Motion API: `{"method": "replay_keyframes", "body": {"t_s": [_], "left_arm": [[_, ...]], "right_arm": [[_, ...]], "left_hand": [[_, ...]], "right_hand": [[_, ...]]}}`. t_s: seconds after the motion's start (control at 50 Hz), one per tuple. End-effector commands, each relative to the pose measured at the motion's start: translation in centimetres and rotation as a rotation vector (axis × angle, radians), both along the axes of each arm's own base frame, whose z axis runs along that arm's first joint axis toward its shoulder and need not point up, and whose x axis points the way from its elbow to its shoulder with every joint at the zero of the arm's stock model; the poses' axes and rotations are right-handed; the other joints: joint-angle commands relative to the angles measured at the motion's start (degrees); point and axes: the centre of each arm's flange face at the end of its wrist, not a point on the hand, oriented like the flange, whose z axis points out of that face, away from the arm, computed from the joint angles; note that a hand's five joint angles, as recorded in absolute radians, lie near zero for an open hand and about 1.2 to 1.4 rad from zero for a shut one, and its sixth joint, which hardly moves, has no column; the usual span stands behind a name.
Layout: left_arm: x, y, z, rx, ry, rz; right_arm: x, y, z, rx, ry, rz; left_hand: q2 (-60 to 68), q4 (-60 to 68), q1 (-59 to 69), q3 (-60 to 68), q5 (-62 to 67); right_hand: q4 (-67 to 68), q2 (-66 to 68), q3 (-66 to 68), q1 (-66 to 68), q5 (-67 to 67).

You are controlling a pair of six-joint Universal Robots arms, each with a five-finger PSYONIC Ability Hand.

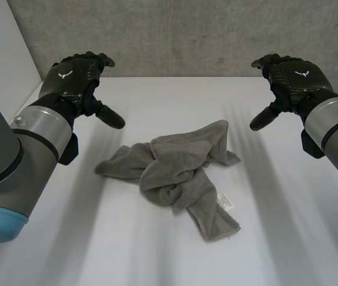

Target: Fold the towel.

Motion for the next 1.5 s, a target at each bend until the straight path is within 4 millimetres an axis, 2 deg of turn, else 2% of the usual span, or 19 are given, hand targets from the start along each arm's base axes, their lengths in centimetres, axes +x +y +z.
{"method": "replay_keyframes", "body": {"t_s": [0.02,0.04,0.06,0.08,0.1,0.16,0.2,0.22,0.24,0.26,0.28,0.3,0.32,0.34,0.36,0.38,0.4,0.42,1.5], "left_arm": [[-0.01,0.00,-0.01,0.000,0.001,0.000],[-0.21,-0.12,-0.24,0.008,0.019,0.003],[-0.02,-0.01,-0.02,0.001,0.001,0.000],[-0.23,-0.14,-0.29,0.009,0.016,0.002],[-0.02,-0.02,-0.03,0.001,0.001,0.000],[-0.24,-0.21,-0.30,0.007,0.011,0.005],[-0.25,-0.23,-0.36,0.009,0.012,0.005],[-0.09,-0.08,-0.13,0.003,0.004,0.002],[-0.20,-0.30,-0.31,0.007,0.011,0.009],[-0.08,-0.11,-0.12,0.003,0.004,0.003],[-0.20,-0.30,-0.31,0.007,0.011,0.009],[-0.08,-0.11,-0.12,0.003,0.004,0.003],[-0.20,-0.27,-0.26,0.005,0.011,0.008],[-0.08,-0.10,-0.10,0.002,0.004,0.003],[-0.19,-0.26,-0.30,0.006,0.010,0.008],[-0.10,-0.12,-0.14,0.003,0.005,0.003],[-0.19,-0.26,-0.30,0.006,0.010,0.008],[-0.10,-0.12,-0.14,0.003,0.005,0.003],[-0.16,-0.21,-0.22,0.004,0.008,0.007]], "right_arm": [[0.00,-0.01,-0.01,0.000,0.000,0.000],[0.02,-0.25,-0.16,0.000,0.011,0.007],[0.00,-0.02,-0.01,0.000,0.001,0.001],[0.01,-0.22,-0.16,0.000,0.011,0.007],[0.01,-0.03,-0.02,0.000,0.001,0.001],[0.01,-0.25,-0.18,0.001,0.013,0.005],[0.00,-0.34,0.00,-0.004,0.011,0.005],[0.00,-0.12,-0.01,-0.001,0.004,0.002],[0.01,-0.35,0.05,-0.005,0.009,0.007],[0.01,-0.13,0.00,-0.001,0.004,0.003],[0.01,-0.35,0.05,-0.005,0.009,0.007],[0.01,-0.13,0.00,-0.001,0.004,0.003],[0.01,-0.35,0.05,-0.005,0.009,0.007],[0.01,-0.13,0.00,-0.001,0.004,0.003],[-0.03,-0.38,0.12,-0.008,0.008,0.005],[-0.01,-0.17,0.02,-0.003,0.004,0.003],[-0.03,-0.38,0.12,-0.008,0.008,0.005],[-0.01,-0.17,0.02,-0.003,0.004,0.003],[0.10,-0.22,-0.01,-0.003,0.006,0.017]], "left_hand": [[2.5,-0.1,2.4,-0.1,2.4],[51.7,-2.7,51.0,-2.2,50.8],[3.2,-0.1,3.1,-0.1,3.2],[42.2,-2.7,41.5,-2.2,41.3],[3.4,-0.2,3.5,-0.1,3.6],[10.3,-2.7,9.6,-2.2,9.4],[-4.9,-2.7,-5.5,-2.2,-5.4],[-0.5,-0.8,-0.6,-0.7,-0.4],[-4.7,-2.7,-5.4,-2.2,-5.4],[0.0,-0.8,-0.1,-0.7,0.1],[-4.7,-2.7,-5.4,-2.2,-5.4],[0.0,-0.8,-0.1,-0.7,0.1],[-4.9,-2.7,-5.5,-2.2,-5.4],[-0.1,-0.8,-0.2,-0.7,0.1],[-4.9,-2.7,-5.5,-2.2,-5.4],[-0.4,-0.9,-0.7,-0.7,-0.9],[-4.9,-2.7,-5.5,-2.2,-5.4],[-0.4,-0.9,-0.7,-0.7,-0.9],[-0.4,-0.9,-0.7,-0.7,-2.5]], "right_hand": [[0.1,1.7,0.1,1.7,1.3],[2.3,33.3,0.9,33.5,26.4],[0.1,2.0,0.0,2.0,1.6],[2.3,24.6,0.9,24.8,17.8],[0.2,1.9,0.1,2.0,1.6],[2.3,-0.3,0.9,-0.2,-5.6],[2.3,-8.7,0.9,-8.5,-5.6],[0.7,-2.3,0.3,-2.2,-1.3],[2.3,-8.8,0.9,-8.6,-5.6],[0.7,-2.4,0.3,-2.3,-1.6],[2.3,-8.8,0.9,-8.6,-5.6],[0.7,-2.4,0.3,-2.3,-1.6],[2.3,-8.8,0.9,-8.6,-5.6],[0.7,-2.4,0.3,-2.3,-1.6],[2.3,-8.8,0.9,-8.6,-5.6],[0.8,-3.0,0.3,-2.8,-1.8],[2.3,-8.8,0.9,-8.6,-5.6],[0.8,-3.0,0.3,-2.8,-1.8],[0.8,-3.0,0.3,-3.0,-1.9]]}}
